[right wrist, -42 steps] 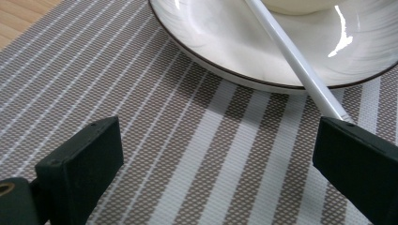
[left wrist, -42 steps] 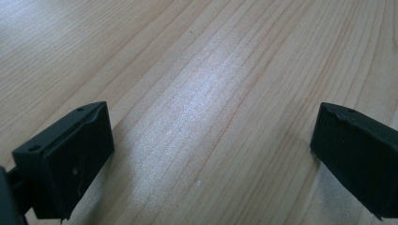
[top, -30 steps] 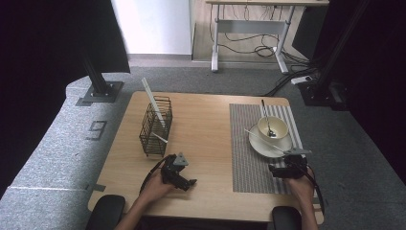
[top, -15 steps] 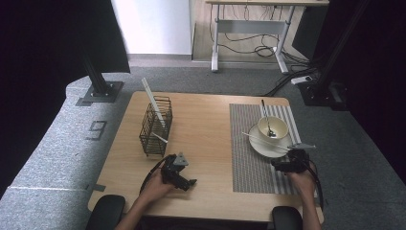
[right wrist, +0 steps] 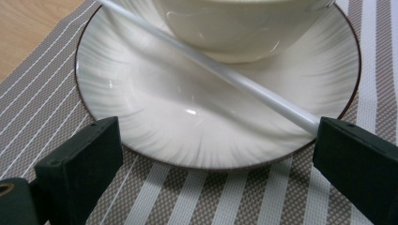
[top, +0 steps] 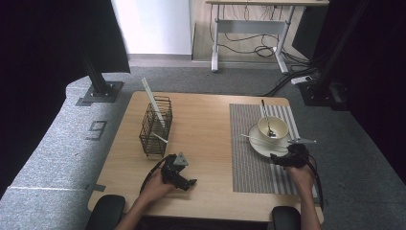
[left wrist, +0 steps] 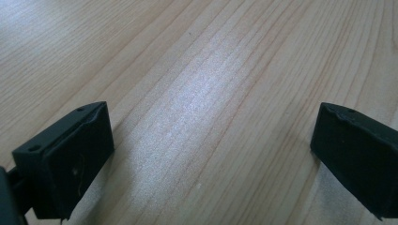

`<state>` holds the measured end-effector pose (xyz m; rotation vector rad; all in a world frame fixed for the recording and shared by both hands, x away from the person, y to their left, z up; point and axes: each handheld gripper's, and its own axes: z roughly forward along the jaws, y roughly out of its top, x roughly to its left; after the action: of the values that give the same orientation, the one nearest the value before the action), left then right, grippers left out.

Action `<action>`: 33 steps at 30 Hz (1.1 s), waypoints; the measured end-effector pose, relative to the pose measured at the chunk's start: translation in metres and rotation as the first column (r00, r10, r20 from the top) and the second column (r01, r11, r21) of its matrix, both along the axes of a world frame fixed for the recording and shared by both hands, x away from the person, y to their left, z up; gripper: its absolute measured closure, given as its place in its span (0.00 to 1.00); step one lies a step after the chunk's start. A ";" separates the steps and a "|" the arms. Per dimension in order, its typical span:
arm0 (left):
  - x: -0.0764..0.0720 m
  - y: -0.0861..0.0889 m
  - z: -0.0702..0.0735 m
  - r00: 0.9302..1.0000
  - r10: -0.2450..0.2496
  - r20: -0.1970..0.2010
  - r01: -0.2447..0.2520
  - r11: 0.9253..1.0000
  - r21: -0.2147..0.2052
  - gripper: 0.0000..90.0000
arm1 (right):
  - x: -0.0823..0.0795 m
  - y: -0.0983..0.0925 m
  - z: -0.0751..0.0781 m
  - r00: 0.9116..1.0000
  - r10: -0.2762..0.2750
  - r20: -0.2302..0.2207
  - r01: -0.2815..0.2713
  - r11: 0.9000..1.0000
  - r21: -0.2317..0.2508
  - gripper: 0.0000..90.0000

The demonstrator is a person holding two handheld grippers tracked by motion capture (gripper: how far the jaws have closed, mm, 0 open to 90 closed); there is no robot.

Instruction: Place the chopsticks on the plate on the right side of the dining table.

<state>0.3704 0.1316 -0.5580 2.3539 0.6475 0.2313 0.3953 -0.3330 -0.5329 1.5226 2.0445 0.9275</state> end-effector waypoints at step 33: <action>0.000 0.000 0.000 1.000 0.000 0.000 0.000 1.000 0.000 0.00 | -0.006 0.002 0.003 0.998 -0.027 0.057 0.031 0.997 -0.068 0.00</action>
<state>0.3704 0.1316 -0.5580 2.3539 0.6473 0.2313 0.3897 -0.3308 -0.5301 1.4700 1.9889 0.8703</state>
